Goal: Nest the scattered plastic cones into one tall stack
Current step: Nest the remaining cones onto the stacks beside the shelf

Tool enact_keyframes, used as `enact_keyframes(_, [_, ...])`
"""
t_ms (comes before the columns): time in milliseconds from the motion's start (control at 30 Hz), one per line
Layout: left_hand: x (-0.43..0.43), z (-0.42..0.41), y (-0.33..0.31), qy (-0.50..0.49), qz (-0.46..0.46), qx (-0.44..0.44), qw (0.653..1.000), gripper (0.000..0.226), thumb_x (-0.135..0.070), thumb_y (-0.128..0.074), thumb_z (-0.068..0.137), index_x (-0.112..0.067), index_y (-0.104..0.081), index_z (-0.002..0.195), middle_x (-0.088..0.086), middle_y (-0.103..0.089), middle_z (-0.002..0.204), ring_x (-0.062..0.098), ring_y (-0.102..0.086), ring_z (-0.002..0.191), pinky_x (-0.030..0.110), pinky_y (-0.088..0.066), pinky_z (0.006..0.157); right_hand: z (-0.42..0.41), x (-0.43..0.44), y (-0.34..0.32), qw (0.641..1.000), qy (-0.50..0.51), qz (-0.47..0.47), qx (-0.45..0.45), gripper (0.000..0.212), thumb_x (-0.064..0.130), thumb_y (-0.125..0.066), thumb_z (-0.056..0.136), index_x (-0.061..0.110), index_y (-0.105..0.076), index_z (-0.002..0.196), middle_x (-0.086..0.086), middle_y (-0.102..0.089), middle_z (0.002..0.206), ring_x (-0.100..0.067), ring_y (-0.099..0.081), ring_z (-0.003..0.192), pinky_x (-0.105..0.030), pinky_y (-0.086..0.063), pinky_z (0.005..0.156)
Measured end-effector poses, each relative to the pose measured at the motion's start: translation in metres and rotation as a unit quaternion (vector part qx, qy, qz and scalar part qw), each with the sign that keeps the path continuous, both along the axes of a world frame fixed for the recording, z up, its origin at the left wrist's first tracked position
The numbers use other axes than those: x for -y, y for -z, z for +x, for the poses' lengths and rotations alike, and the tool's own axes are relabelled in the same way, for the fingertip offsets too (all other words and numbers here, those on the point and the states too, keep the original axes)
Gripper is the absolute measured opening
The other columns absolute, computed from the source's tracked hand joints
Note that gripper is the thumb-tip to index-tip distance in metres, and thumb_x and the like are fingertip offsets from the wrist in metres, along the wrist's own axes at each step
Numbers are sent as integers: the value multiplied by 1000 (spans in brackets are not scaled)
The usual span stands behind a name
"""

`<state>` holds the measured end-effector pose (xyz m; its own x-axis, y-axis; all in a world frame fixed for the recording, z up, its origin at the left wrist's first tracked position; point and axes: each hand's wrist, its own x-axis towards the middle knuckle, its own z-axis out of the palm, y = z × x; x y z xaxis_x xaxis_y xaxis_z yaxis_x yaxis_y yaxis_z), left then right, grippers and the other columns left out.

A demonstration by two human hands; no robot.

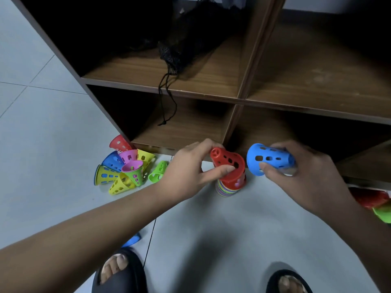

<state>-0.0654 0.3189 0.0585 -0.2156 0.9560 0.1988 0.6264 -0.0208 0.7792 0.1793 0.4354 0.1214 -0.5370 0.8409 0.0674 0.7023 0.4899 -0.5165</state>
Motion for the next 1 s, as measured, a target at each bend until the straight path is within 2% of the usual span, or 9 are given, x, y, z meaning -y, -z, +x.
enact_keyframes(200, [-21,21,23,35,-23,-79,996,44,-58,-78,90,-23,-69,115,-10,-71,103,15,-62,96,37,-52,86,0,-3,-3,999,18,-18,-47,35,36,-84,81,33,-62,108,11,-65,80,-7,-68,78,-37,-59,76])
enact_keyframes(300, [-26,29,36,45,-40,-106,993,48,-58,-79,88,-21,-69,116,-5,-65,99,17,-59,93,36,-50,79,-7,-1,-2,998,15,-23,-56,33,34,-84,80,34,-61,104,10,-63,77,-8,-66,76,-37,-59,74])
enact_keyframes(433, [-31,33,49,55,-93,-67,992,59,-55,-84,84,-23,-66,129,-2,-60,105,19,-62,91,38,-53,79,-17,0,3,998,-1,-37,-54,31,35,-83,83,34,-59,103,10,-62,79,-9,-64,73,-36,-58,69])
enact_keyframes(533, [-23,25,61,53,-121,-46,990,65,-51,-89,80,-24,-64,133,-2,-63,115,18,-65,97,37,-55,84,-21,1,14,998,-45,-49,3,31,41,-81,85,35,-57,104,9,-60,75,-9,-64,73,-38,-57,65])
enact_keyframes(633, [0,6,75,29,-127,-77,988,62,-55,-88,82,-24,-64,130,-8,-64,123,11,-65,98,29,-53,82,-24,1,29,995,-68,-64,40,31,43,-78,86,37,-56,106,13,-57,77,-9,-61,78,-37,-53,65])
enact_keyframes(767, [39,-28,90,17,-156,-91,983,50,-55,-84,84,-28,-68,123,-12,-65,116,6,-64,92,27,-53,78,-31,2,47,989,-97,-65,90,27,49,-75,85,37,-59,104,15,-54,86,-9,-57,84,-39,-54,72])
enact_keyframes(833, [57,-46,93,-4,-169,-96,981,44,-51,-85,85,-28,-70,120,-13,-67,112,4,-64,90,26,-52,77,-34,4,53,988,-101,-59,97,31,52,-75,84,38,-61,108,14,-51,97,-10,-56,95,-37,-53,78])
enact_keyframes(933, [87,-74,95,-34,-190,-106,976,38,-49,-84,86,-30,-70,116,-18,-67,107,2,-64,89,28,-55,76,-43,11,54,990,-117,9,76,45,49,-80,85,30,-64,122,13,-47,107,-15,-51,106,-33,-45,86])
enact_keyframes(1000, [109,-94,96,-50,-204,-107,972,34,-48,-84,86,-34,-69,113,-21,-65,104,1,-63,90,29,-55,76,-55,20,52,987,-140,59,59,41,44,-78,89,24,-66,122,9,-50,111,-18,-49,106,-35,-44,89])
